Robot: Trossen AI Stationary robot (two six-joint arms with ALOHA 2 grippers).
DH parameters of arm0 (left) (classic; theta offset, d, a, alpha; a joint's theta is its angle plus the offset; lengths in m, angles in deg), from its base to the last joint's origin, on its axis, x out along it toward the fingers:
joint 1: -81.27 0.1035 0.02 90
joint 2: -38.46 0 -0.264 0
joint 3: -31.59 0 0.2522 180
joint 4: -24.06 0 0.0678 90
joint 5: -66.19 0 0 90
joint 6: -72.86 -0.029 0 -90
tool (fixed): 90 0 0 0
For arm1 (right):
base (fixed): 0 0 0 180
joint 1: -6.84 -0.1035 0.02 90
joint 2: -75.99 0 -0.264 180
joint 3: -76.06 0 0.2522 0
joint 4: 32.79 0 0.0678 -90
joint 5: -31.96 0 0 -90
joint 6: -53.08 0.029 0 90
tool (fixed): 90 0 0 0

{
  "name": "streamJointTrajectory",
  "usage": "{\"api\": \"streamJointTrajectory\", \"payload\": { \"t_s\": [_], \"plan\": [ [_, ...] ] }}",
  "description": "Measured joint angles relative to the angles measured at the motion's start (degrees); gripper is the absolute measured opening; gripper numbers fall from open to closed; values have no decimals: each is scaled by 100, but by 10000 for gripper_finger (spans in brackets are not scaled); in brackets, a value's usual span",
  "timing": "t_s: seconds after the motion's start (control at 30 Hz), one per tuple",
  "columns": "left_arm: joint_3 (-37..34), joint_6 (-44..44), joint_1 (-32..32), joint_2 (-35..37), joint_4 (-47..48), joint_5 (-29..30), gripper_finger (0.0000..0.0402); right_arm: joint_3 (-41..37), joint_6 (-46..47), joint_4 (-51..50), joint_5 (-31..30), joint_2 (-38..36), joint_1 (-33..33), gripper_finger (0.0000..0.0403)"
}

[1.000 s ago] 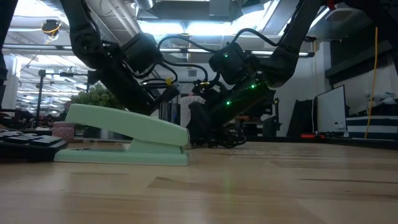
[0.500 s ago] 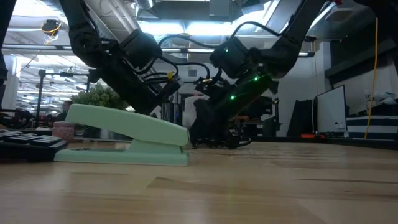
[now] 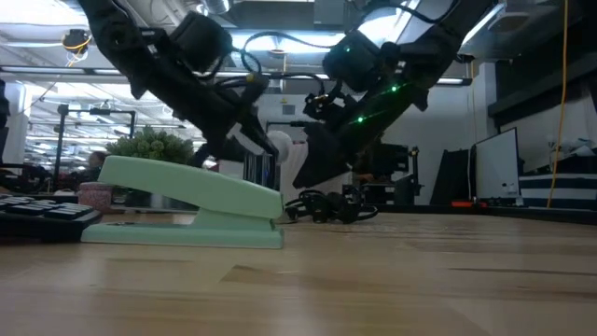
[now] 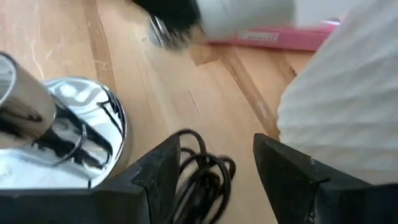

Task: Screw lightbulb
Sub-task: Insert the lightbulb into the lamp

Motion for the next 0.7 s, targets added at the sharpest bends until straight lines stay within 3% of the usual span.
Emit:
{"api": "streamJointTrajectory", "payload": {
  "t_s": [0.27, 0.7],
  "plan": [
    [0, -216, -40, 901, 983, -375, 110, -1, 1, -326, -4, -398, 0, 209],
    [0, -1538, -661, 2572, 1756, -294, 110, 1, -155, -647, -10, -1251, 0, 209]
  ]
}}
